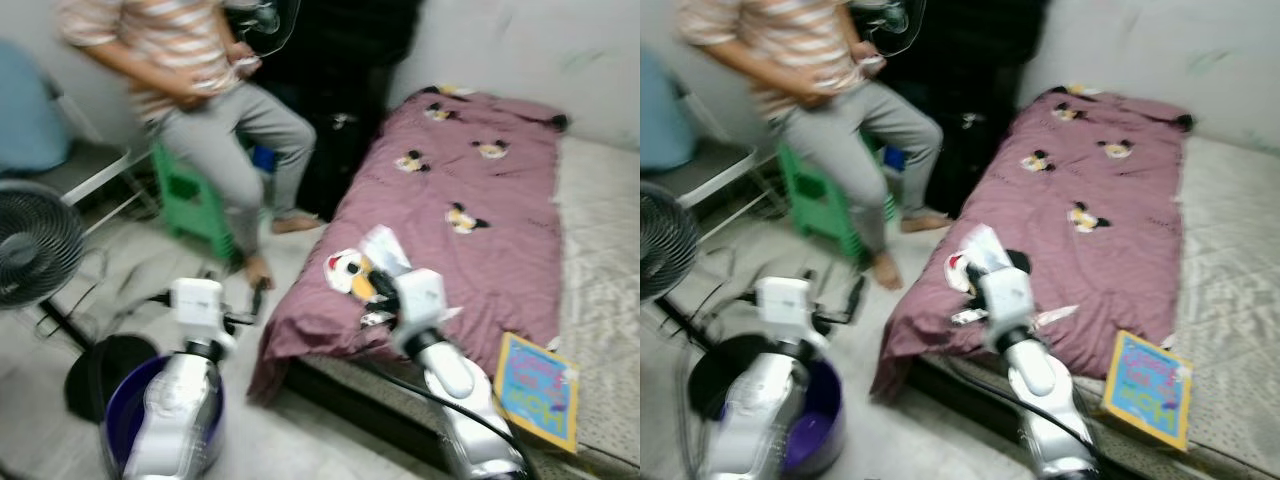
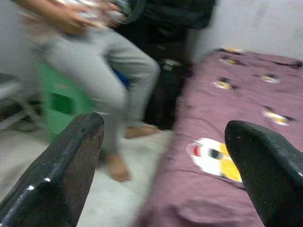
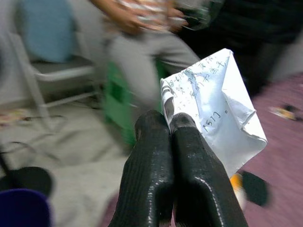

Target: Clean up the room

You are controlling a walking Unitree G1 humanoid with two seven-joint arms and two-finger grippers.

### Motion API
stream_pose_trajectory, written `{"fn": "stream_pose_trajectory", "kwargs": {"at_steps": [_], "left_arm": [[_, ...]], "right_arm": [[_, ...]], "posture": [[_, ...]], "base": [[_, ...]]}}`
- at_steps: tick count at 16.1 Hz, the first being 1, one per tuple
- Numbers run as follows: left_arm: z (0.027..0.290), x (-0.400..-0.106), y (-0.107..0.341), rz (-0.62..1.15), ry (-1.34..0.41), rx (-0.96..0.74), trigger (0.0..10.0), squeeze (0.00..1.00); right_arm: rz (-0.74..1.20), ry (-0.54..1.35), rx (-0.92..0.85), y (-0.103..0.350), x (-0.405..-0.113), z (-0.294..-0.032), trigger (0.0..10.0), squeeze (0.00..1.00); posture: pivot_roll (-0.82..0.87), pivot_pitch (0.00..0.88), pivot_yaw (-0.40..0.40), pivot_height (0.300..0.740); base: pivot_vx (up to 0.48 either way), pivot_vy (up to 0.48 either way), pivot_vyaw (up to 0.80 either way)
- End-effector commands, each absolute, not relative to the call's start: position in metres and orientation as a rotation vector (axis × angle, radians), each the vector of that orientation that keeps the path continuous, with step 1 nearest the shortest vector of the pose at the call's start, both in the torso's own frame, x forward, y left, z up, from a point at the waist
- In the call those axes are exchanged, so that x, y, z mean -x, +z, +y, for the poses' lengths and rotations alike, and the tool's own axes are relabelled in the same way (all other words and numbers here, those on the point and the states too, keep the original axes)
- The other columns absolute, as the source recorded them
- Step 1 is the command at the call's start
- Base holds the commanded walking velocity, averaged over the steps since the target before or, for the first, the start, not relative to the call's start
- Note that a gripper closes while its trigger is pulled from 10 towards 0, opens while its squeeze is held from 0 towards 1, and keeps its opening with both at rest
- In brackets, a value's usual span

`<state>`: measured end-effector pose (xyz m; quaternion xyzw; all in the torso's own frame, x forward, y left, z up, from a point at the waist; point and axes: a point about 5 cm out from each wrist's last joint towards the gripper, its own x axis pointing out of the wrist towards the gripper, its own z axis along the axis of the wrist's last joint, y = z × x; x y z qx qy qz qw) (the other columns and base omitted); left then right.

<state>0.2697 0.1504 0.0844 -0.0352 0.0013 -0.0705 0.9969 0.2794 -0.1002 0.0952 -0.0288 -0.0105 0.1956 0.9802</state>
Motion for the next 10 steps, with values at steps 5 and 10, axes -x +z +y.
{"fn": "stream_pose_trajectory", "kwargs": {"at_steps": [5,10], "left_arm": [[0.1430,-0.2700,0.0886,-0.019,-0.169,0.081,10.0,0.00],[0.1385,-0.2683,0.0909,-0.039,-0.213,0.100,10.0,0.00]], "right_arm": [[-0.018,0.376,0.077,0.0940,-0.2800,-0.1093,10.0,0.00],[-0.020,0.376,0.073,0.0942,-0.2804,-0.1100,10.0,0.00]], "posture": [[0.05,0.000,0.015,0.740],[0.05,0.000,0.014,0.740]], "base": [[0.000,0.000,0.68],[0.000,0.000,0.00]]}}
